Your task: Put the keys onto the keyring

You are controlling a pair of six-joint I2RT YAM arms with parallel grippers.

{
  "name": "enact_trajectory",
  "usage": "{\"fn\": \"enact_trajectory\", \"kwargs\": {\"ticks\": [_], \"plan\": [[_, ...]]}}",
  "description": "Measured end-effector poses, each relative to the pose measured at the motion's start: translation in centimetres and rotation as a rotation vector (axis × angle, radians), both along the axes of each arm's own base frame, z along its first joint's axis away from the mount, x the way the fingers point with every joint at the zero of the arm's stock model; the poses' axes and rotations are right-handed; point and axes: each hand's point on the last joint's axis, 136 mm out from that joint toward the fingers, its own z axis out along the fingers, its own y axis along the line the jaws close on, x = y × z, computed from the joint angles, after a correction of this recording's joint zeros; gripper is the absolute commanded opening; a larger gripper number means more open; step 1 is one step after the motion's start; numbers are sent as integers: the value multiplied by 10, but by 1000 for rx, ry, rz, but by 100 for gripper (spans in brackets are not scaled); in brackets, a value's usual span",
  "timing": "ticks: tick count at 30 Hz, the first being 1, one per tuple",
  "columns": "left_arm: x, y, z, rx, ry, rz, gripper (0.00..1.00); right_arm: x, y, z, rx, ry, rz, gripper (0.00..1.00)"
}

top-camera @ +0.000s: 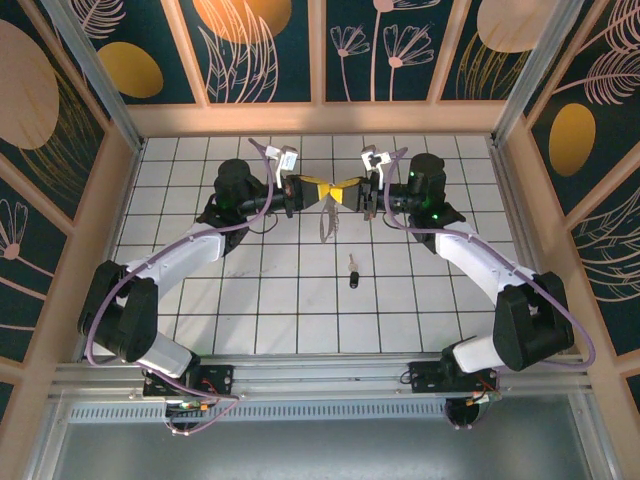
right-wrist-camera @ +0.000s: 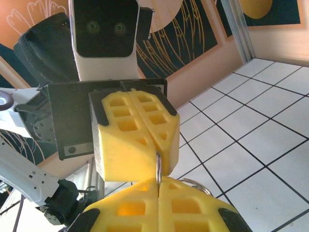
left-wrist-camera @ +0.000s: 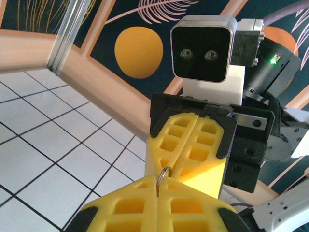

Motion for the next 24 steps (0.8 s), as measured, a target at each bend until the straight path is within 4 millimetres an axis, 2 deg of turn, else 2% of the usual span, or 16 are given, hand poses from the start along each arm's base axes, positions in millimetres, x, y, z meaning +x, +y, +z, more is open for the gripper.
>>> {"fn": "enact_trajectory", "kwargs": {"ticks": [1, 3, 5, 8, 12, 16, 24], "plan": [[0, 0, 0, -1, -2, 0, 0, 0, 0, 0, 0, 0, 0, 0], [0, 0, 0, -1, -3, 1, 0, 1, 0, 0, 0, 2, -4, 9], [0, 0, 0, -1, -2, -2, 0, 2, 0, 0, -1, 1, -11, 27], [-1, -1, 0, 0, -1, -3, 0, 4, -3, -2, -1, 4, -28, 44], [0, -2, 0, 6, -12, -2, 0, 8, -21, -10, -2, 30, -95, 49], [2, -3, 5, 36, -44, -6, 0, 12, -41, -5, 12, 28, -163, 49], [7, -9, 20, 108, -142, -31, 0, 8, -45, 4, 11, -21, -170, 49]]}}
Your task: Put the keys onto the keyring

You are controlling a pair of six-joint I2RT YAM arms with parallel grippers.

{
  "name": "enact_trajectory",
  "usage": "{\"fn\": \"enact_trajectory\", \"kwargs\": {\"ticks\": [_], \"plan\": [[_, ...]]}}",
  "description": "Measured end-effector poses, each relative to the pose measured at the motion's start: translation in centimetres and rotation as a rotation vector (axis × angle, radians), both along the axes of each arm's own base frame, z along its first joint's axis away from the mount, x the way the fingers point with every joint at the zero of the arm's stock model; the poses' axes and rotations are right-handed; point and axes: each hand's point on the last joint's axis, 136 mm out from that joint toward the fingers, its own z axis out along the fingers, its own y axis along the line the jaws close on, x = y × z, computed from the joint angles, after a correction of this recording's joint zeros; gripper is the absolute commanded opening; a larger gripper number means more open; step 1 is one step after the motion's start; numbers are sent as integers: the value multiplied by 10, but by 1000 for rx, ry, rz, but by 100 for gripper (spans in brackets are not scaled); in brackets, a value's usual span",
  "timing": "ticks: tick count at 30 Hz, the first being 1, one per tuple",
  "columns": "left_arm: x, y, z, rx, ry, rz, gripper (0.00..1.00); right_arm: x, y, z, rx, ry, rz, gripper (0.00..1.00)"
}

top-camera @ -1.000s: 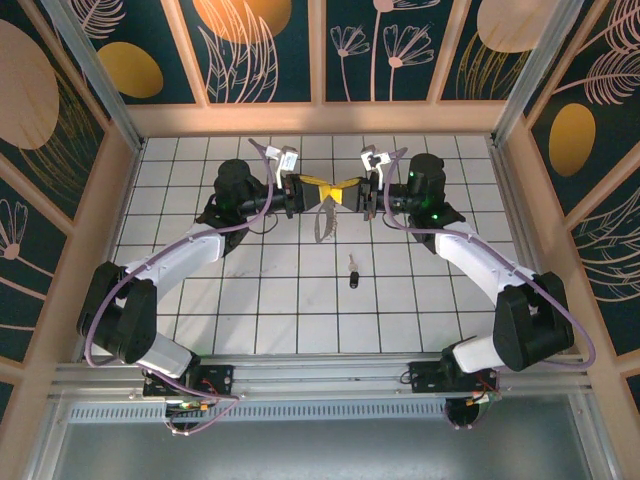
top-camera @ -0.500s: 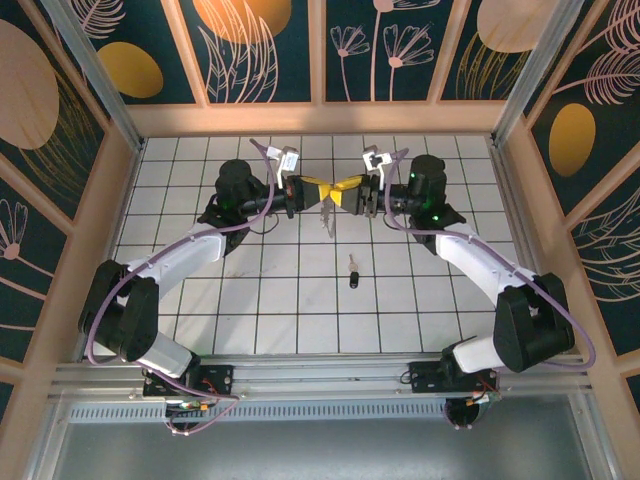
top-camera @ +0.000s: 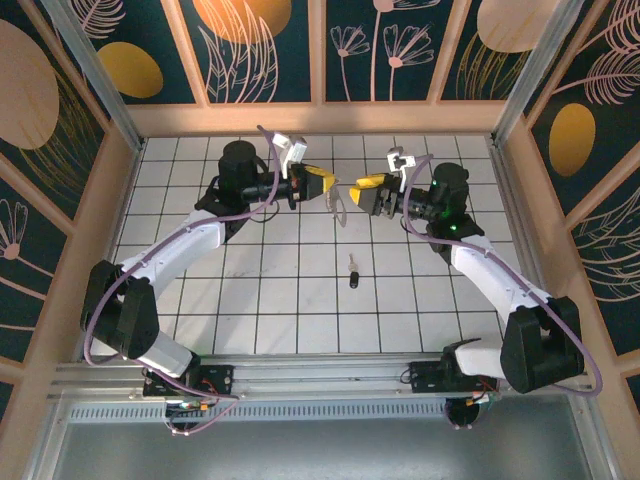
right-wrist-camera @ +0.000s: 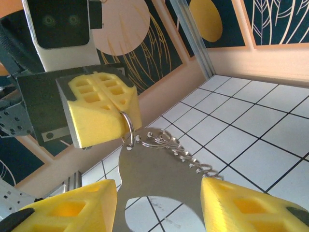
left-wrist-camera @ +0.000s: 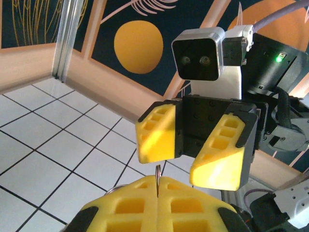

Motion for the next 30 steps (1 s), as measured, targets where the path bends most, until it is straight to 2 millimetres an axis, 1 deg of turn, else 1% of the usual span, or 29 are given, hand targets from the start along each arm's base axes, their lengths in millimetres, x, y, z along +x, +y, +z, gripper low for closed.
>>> {"fn": "enact_trajectory", "kwargs": {"ticks": [6, 13, 24, 30], "plan": [[-4, -3, -6, 51, -17, -46, 0, -6, 1, 2, -14, -31, 26, 51], [-12, -4, -6, 64, -24, -99, 0, -11, 4, 13, -8, -64, 75, 50], [-16, -5, -4, 60, -28, -126, 0, -5, 10, 7, -8, -41, 111, 47], [-18, -5, -4, 58, -28, -133, 0, -4, 17, 11, -3, -50, 133, 45]]}}
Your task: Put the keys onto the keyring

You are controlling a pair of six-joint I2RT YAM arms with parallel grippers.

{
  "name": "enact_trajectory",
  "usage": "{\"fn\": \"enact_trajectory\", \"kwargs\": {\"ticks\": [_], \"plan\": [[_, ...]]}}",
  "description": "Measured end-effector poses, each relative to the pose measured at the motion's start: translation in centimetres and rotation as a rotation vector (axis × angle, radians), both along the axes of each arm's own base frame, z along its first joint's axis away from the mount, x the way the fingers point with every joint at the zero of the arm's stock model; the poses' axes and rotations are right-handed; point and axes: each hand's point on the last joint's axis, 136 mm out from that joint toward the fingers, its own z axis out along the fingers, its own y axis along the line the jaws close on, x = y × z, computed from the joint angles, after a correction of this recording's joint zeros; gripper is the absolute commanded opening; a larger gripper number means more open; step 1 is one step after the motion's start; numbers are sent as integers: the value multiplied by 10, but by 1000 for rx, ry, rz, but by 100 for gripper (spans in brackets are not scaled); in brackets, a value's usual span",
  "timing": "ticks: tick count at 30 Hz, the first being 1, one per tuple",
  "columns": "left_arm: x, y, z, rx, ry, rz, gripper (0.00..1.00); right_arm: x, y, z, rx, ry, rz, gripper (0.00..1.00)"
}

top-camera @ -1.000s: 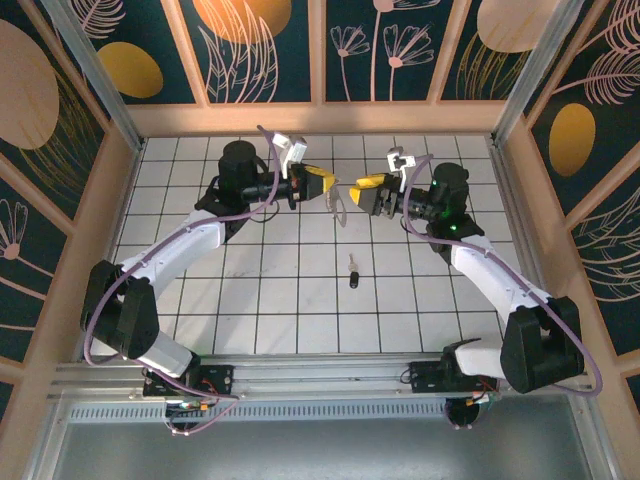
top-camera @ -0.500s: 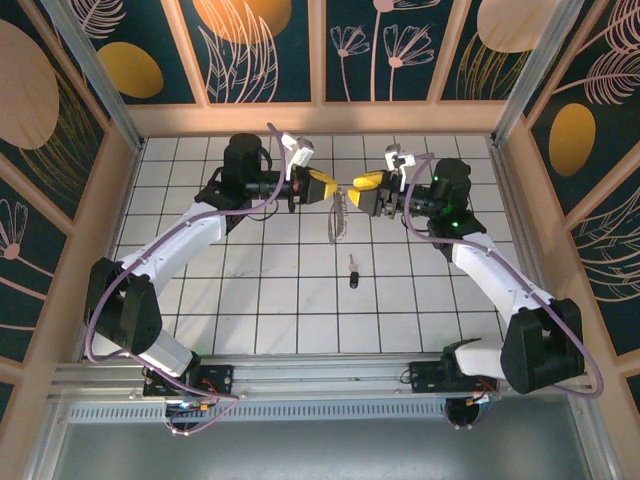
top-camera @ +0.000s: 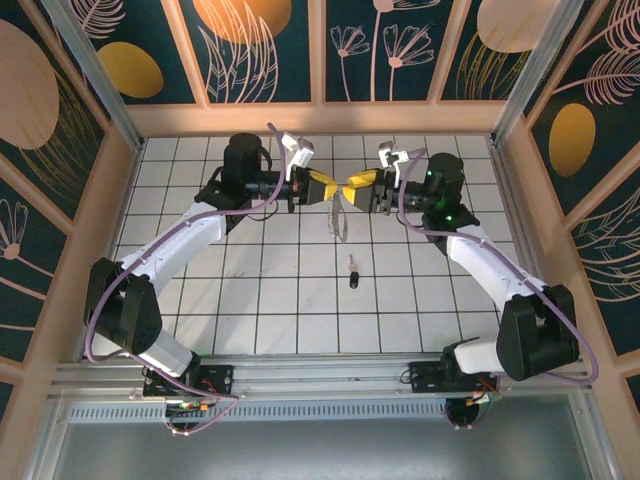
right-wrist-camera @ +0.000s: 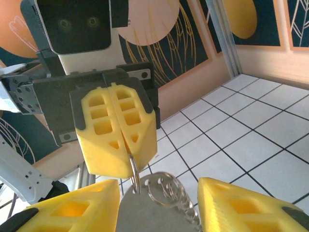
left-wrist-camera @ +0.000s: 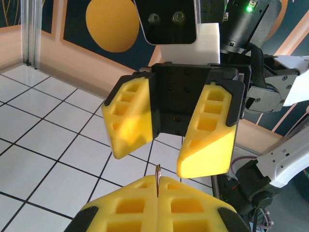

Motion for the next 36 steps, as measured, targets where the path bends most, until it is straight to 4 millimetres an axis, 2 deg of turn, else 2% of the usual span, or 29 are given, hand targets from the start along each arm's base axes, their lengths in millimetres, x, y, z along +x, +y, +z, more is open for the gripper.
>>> {"fn": "enact_trajectory", "kwargs": {"ticks": [7, 16, 21, 23, 25, 26, 28, 32, 36], "plan": [[0, 0, 0, 0, 1, -1, 0, 1, 7, 0, 0, -1, 20, 34], [1, 1, -2, 6, 5, 6, 0, -4, 13, 0, 3, -3, 56, 0], [2, 2, -2, 8, 8, 8, 0, -4, 13, 0, 3, 1, 55, 0], [3, 2, -2, 7, 9, 15, 8, -2, 12, 0, 3, 0, 46, 0], [6, 2, -1, -4, 1, 35, 30, 1, 12, 2, 8, -8, 29, 0], [6, 3, -2, -10, 6, 47, 33, 3, 11, 2, 13, -8, 15, 0], [6, 7, -1, -25, 9, 97, 45, 9, 6, 1, 24, -6, -23, 0], [10, 21, 13, -80, 3, 230, 53, 18, -4, -2, 46, 10, -88, 0], [12, 34, 39, -171, -27, 326, 55, 15, -10, 8, 84, -13, -117, 0]]}}
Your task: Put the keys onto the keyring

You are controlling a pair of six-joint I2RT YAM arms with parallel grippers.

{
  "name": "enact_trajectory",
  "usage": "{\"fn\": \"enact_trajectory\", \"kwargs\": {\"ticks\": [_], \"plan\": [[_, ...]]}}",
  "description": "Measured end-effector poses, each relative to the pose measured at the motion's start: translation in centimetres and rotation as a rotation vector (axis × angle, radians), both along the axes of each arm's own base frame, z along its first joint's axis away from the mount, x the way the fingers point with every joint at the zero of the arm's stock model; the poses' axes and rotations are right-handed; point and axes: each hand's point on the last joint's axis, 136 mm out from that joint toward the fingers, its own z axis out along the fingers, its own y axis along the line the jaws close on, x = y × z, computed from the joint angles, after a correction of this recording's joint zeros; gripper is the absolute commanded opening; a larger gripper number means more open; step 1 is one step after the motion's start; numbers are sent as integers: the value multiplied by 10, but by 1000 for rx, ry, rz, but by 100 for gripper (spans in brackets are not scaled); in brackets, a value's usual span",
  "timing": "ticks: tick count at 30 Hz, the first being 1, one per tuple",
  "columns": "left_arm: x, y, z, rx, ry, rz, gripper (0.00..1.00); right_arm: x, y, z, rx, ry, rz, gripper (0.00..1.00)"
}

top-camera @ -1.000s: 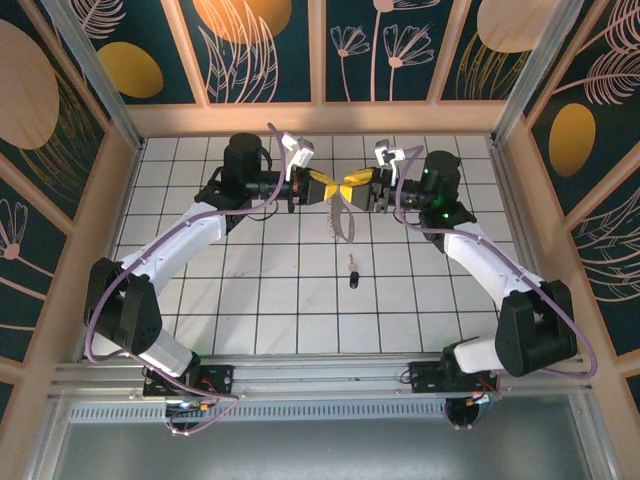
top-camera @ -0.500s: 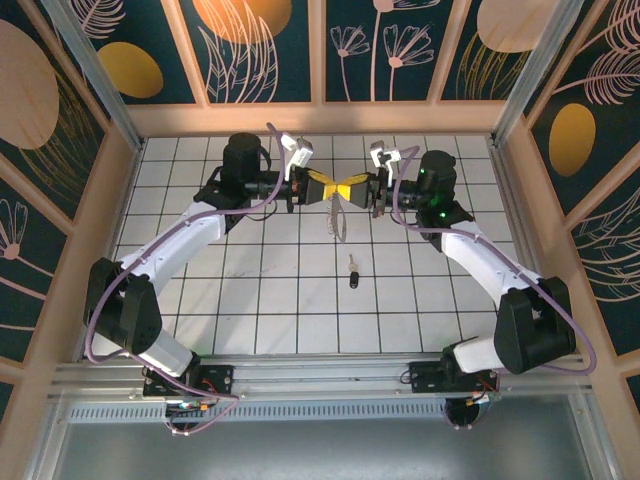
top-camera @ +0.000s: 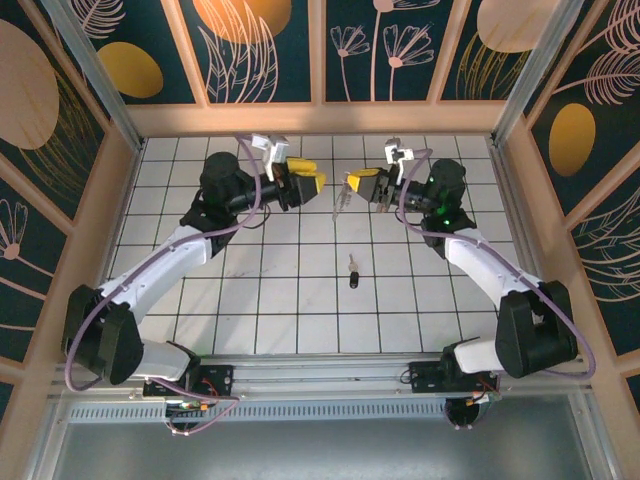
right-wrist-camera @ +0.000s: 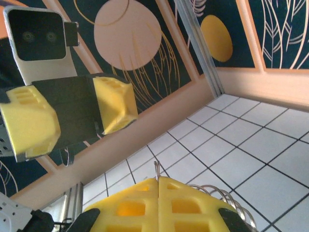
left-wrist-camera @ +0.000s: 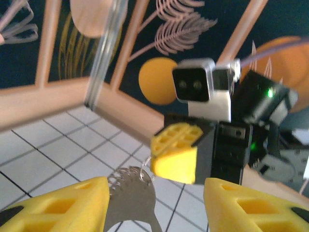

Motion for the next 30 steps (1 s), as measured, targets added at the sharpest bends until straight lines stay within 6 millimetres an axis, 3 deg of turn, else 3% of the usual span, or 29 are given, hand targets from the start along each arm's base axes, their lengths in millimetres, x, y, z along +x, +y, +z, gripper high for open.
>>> {"fn": "enact_trajectory", "kwargs": {"ticks": [4, 11, 18, 30], "plan": [[0, 5, 13, -65, -13, 24, 57, -9, -5, 15, 43, -45, -13, 0], [0, 0, 16, -115, -1, -7, 58, -19, -10, 47, 124, -120, -23, 0], [-4, -7, 17, -156, 8, -83, 57, -27, -9, 59, 177, -124, 2, 0], [-10, -11, 23, -207, 12, -150, 54, -22, 13, 47, 200, -36, 65, 0]]}}
